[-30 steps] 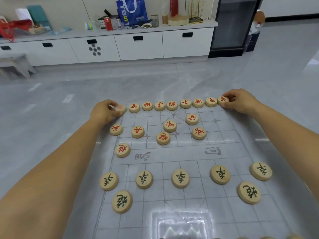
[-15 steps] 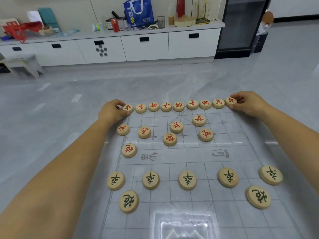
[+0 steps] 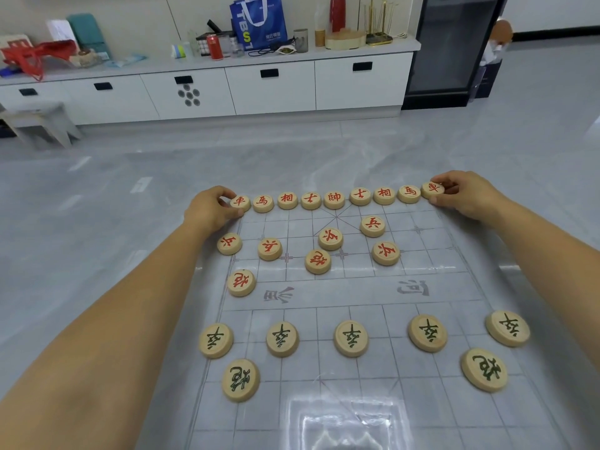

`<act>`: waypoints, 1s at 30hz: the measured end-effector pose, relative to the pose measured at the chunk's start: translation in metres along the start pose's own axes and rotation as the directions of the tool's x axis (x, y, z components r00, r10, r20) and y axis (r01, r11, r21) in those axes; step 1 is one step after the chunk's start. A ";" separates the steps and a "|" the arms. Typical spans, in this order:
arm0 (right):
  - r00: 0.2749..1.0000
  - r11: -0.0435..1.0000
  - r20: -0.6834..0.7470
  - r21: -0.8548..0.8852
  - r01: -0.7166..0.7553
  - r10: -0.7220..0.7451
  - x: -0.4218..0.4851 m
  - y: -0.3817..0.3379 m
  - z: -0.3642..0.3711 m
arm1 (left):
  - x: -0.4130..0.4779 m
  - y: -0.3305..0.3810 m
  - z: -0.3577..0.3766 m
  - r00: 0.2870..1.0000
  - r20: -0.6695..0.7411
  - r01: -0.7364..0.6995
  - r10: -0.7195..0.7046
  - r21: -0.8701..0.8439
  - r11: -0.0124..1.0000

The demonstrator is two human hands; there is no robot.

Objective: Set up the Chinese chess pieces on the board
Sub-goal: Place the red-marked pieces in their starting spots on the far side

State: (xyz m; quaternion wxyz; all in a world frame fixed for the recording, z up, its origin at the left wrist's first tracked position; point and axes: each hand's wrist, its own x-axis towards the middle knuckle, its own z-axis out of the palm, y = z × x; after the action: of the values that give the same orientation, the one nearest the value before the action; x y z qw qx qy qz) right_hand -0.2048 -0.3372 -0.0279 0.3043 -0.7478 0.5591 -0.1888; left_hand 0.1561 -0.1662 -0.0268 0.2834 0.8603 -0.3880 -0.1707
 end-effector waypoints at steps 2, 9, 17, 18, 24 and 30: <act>1.000 1.000 0.000 0.006 -0.004 0.004 0.000 0.000 0.000 | 0.001 -0.001 0.000 1.000 -0.002 -0.006 0.006 -0.004 1.000; 1.000 0.999 0.007 0.037 -0.019 0.018 0.000 0.002 0.000 | 0.001 -0.002 0.000 1.000 0.017 -0.004 0.004 -0.006 1.000; 0.996 0.996 -0.083 0.086 -0.027 0.034 -0.016 0.002 -0.007 | -0.024 -0.019 -0.019 1.000 -0.024 -0.021 0.019 -0.100 0.995; 0.994 0.997 -0.106 0.078 -0.015 0.023 -0.021 0.002 -0.008 | -0.032 -0.024 -0.022 0.999 -0.046 -0.025 0.019 -0.121 0.992; 0.996 0.999 0.085 0.035 0.002 -0.004 -0.067 -0.013 -0.004 | -0.094 -0.054 -0.026 0.994 -0.084 -0.081 0.067 -0.182 0.980; 0.964 0.997 0.265 -0.077 0.030 -0.009 -0.097 -0.032 0.014 | -0.129 -0.055 -0.017 0.995 -0.035 -0.097 0.091 -0.282 0.955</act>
State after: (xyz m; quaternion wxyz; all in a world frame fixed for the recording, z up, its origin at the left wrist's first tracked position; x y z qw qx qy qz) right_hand -0.2026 -0.2359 -0.0112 0.3439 -0.7834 0.5132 -0.0679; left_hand 0.1132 -0.0321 -0.0383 0.4155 0.7932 -0.3968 -0.2016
